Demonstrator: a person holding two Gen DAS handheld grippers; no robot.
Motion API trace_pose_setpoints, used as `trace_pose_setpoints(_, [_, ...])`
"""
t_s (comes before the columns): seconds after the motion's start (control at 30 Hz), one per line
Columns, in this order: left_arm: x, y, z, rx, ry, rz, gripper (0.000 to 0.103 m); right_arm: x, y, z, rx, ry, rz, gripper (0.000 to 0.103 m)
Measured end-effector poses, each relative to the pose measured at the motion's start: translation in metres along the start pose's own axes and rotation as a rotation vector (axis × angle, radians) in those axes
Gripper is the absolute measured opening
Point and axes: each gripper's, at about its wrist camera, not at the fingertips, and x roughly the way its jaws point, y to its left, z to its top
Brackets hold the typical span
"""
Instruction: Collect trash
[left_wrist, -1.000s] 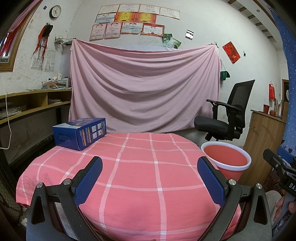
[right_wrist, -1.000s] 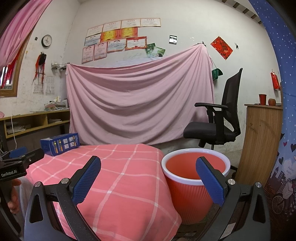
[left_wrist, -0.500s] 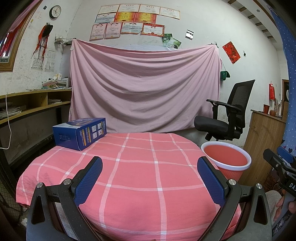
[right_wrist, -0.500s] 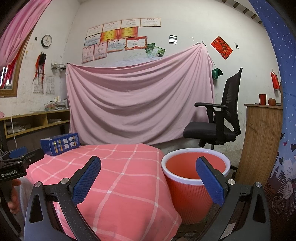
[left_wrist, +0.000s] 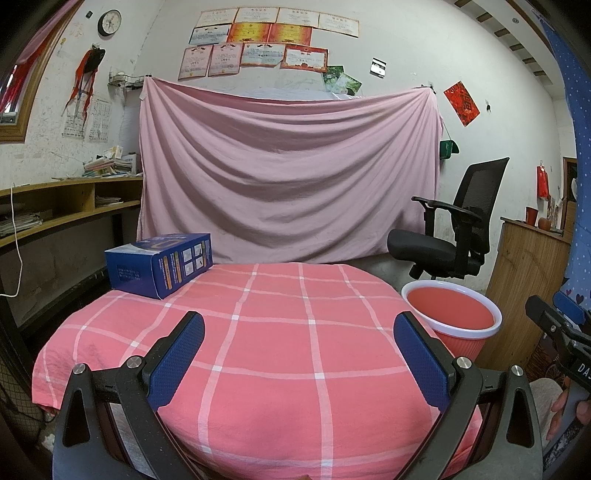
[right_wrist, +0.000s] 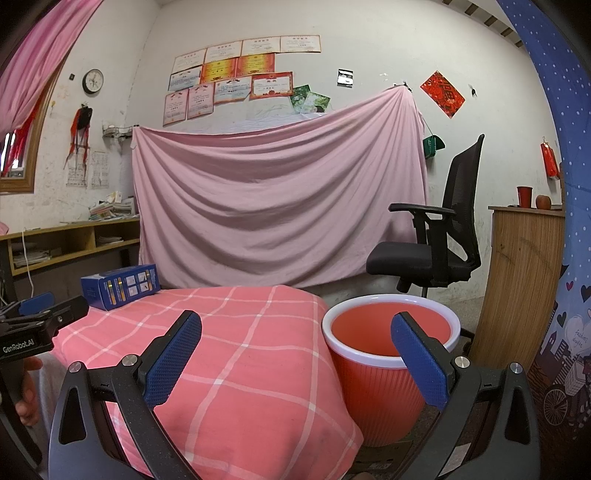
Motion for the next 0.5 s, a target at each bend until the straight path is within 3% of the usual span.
trace_pose_setpoints(0.13, [-0.0009,0.0008,-0.0020,-0.001,-0.011,0.042,0.100,-0.0001,0.0000,0.0003,0.000,0.000,0.000,0.103])
trace_pose_setpoints(0.5, [0.0003,0.0009,-0.0054,0.007,-0.018,0.069,0.100,0.0019,0.0054,-0.0088,-0.002,0.015,0.007,0.103])
